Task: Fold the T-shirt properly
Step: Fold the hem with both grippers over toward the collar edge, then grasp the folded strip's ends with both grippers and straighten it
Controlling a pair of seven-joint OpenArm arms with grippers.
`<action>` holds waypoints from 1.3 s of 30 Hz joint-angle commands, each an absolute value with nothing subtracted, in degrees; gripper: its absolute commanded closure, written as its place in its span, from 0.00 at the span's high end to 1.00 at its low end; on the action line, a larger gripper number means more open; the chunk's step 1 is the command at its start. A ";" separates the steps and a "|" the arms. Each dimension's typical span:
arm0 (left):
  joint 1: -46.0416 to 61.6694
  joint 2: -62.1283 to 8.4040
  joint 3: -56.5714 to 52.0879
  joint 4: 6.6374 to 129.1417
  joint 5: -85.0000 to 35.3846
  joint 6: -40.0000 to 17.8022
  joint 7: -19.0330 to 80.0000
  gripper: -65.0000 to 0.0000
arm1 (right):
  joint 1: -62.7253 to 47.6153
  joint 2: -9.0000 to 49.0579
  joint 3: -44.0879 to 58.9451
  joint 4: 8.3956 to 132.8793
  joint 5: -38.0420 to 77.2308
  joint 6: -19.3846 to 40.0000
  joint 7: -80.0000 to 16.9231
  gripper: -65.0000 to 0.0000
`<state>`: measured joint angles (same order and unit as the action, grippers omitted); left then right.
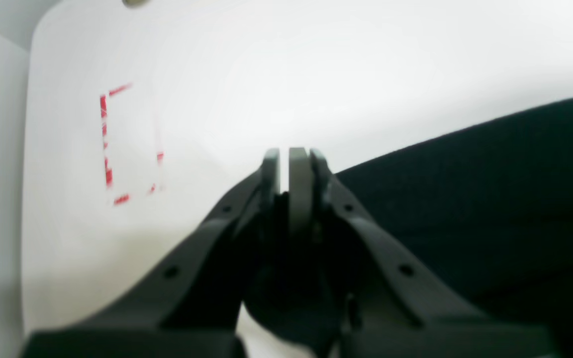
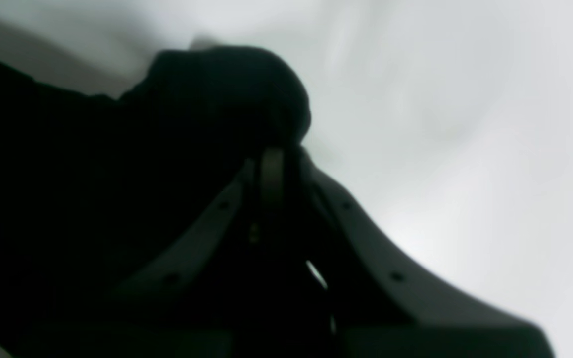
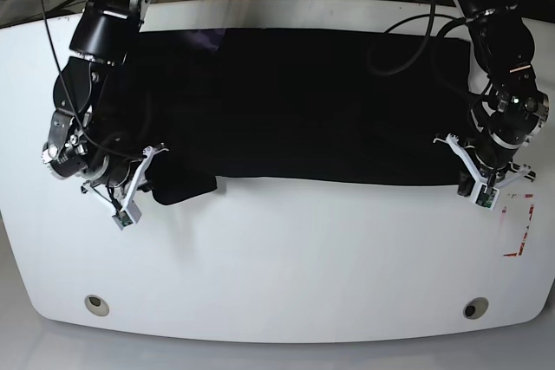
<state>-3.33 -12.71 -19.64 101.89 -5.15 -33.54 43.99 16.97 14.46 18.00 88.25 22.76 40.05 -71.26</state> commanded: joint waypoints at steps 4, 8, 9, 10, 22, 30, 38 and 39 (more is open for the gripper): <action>-7.60 -13.14 -19.38 101.23 -1.71 -33.45 42.86 0.00 | 22.73 17.27 17.19 87.96 23.43 40.00 -70.90 0.00; -9.71 -13.14 -19.38 100.88 -0.22 -33.45 42.86 0.00 | 25.19 19.30 12.88 88.04 23.87 40.00 -70.90 0.00; -9.89 -13.14 -19.38 100.70 -0.22 -33.45 42.86 0.00 | 25.45 19.47 12.35 88.04 23.87 40.00 -70.90 0.00; -10.24 -13.14 -19.38 100.44 -0.22 -33.54 42.86 0.00 | 25.89 19.56 11.74 88.13 23.87 40.00 -70.90 0.00; -8.13 -13.41 -19.82 100.44 -0.31 -33.71 42.86 0.00 | 20.35 19.38 11.03 103.25 23.96 40.00 -75.74 0.00; -4.35 -14.64 -19.91 100.00 -0.40 -33.80 42.68 0.00 | 8.31 16.57 11.12 112.66 23.96 40.00 -75.82 0.00; 0.66 -16.40 -19.91 100.00 -0.40 -33.80 42.68 0.00 | -1.80 11.91 15.60 114.77 23.96 40.00 -75.91 0.00; 1.36 -16.92 -19.82 100.00 -0.48 -33.89 42.68 0.00 | -2.51 11.56 15.96 114.77 23.96 40.00 -75.91 0.00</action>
<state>1.58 -14.94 -19.62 99.04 0.03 -34.13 43.88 -2.94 11.68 15.31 113.65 23.14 40.03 -76.88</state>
